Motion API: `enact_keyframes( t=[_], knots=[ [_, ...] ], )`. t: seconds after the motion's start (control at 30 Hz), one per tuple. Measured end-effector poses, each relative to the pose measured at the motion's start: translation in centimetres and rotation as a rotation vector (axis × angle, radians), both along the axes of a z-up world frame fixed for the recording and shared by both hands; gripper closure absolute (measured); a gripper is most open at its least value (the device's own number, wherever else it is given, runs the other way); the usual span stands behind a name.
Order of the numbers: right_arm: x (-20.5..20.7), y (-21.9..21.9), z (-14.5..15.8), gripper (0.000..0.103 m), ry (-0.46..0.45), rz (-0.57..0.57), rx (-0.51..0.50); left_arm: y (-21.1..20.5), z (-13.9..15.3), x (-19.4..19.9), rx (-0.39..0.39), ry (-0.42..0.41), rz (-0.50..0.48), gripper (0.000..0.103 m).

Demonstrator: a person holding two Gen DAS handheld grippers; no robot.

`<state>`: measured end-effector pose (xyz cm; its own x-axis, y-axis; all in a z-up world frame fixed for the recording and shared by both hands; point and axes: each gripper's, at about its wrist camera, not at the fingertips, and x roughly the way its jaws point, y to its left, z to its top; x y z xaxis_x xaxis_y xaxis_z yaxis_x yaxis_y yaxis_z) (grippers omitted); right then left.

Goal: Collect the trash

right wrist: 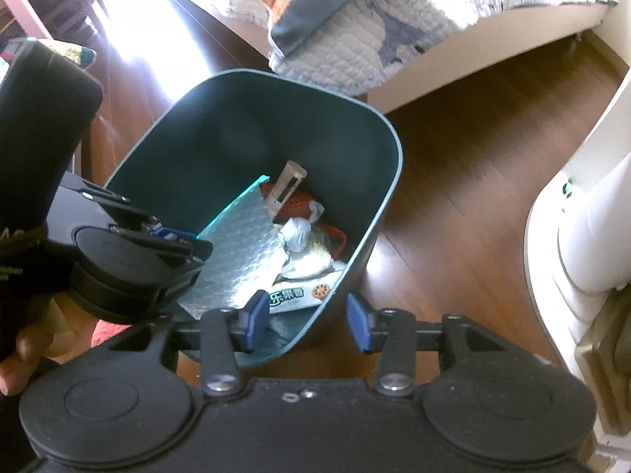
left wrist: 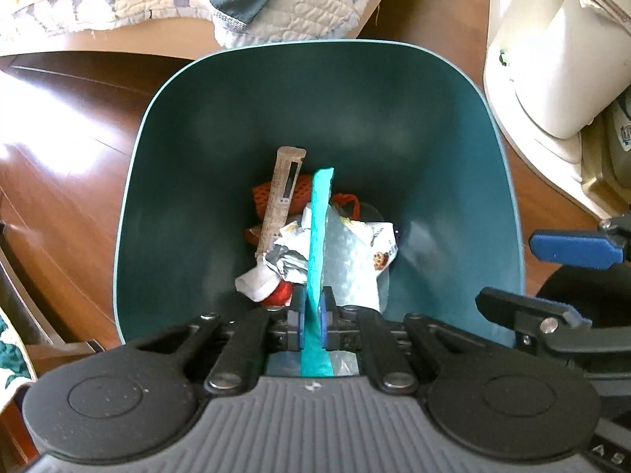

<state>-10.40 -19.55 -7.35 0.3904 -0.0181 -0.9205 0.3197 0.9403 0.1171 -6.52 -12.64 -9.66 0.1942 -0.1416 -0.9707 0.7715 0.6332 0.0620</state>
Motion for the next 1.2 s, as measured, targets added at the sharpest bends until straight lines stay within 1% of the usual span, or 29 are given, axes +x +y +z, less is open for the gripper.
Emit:
enact_keyframes(
  t=[0.03, 0.07, 0.13, 0.17, 0.2, 0.23, 0.27, 0.37, 0.53, 0.57, 0.7, 0.87, 0.93, 0.97, 1.0, 1.1, 1.2],
  knots=[
    [-0.1, 0.0, 0.2, 0.059, -0.005, 0.003, 0.0, 0.1, 0.1, -0.1, -0.001, 0.006, 0.008, 0.093],
    [-0.3, -0.1, 0.4, 0.056, -0.011, 0.004, -0.001, 0.2, 0.1, -0.3, -0.004, 0.012, 0.013, 0.089],
    [-0.8, -0.2, 0.8, 0.051, -0.022, 0.005, -0.005, 0.5, 0.5, -0.6, -0.02, 0.015, 0.025, 0.079],
    [-1.0, -0.3, 0.9, 0.048, -0.03, 0.006, -0.001, 0.6, 0.7, -0.8, -0.027, 0.01, 0.031, 0.066],
    [-1.2, -0.4, 1.1, 0.045, -0.036, 0.007, 0.001, 0.7, 0.9, -1.0, -0.036, 0.003, 0.038, 0.045],
    [-1.4, -0.4, 1.3, 0.045, -0.045, 0.008, 0.001, 1.0, 1.4, -1.3, -0.055, -0.013, 0.048, 0.037],
    [-1.6, -0.5, 1.6, 0.044, -0.056, 0.009, 0.0, 1.2, 1.8, -1.6, -0.077, -0.031, 0.053, 0.032],
    [-2.4, -0.3, 2.5, 0.039, -0.093, 0.02, -0.01, 1.7, 3.2, -2.3, -0.105, -0.072, 0.062, 0.032],
    [-3.2, 0.1, 4.0, 0.033, -0.145, 0.047, -0.029, 3.1, 5.6, -2.9, -0.166, -0.089, 0.097, 0.032],
    [-3.3, 0.2, 4.3, 0.03, -0.157, 0.055, -0.031, 3.3, 6.1, -3.0, -0.174, -0.1, 0.097, 0.032],
    [-3.9, 0.7, 5.5, 0.021, -0.215, 0.11, -0.022, 4.5, 7.9, -3.7, -0.208, -0.166, 0.102, 0.032],
    [-4.5, 1.8, 7.0, 0.014, -0.281, 0.181, -0.044, 6.6, 10.1, -3.9, -0.261, -0.218, 0.162, 0.032],
    [-4.7, 2.2, 7.5, 0.011, -0.304, 0.206, -0.053, 7.4, 10.8, -4.2, -0.272, -0.248, 0.176, 0.03],
    [-4.8, 2.5, 7.7, 0.009, -0.315, 0.219, -0.056, 7.7, 11.1, -4.4, -0.272, -0.268, 0.18, 0.026],
    [-4.9, 2.7, 8.0, 0.007, -0.328, 0.232, -0.058, 8.1, 11.4, -4.7, -0.274, -0.289, 0.187, 0.025],
    [-5.2, 3.3, 8.6, 0.001, -0.37, 0.261, -0.049, 9.1, 12.2, -5.1, -0.297, -0.31, 0.191, 0.025],
    [-5.5, 3.8, 9.1, 0.0, -0.399, 0.263, -0.058, 9.9, 12.8, -5.7, -0.322, -0.32, 0.19, 0.024]
  ],
)
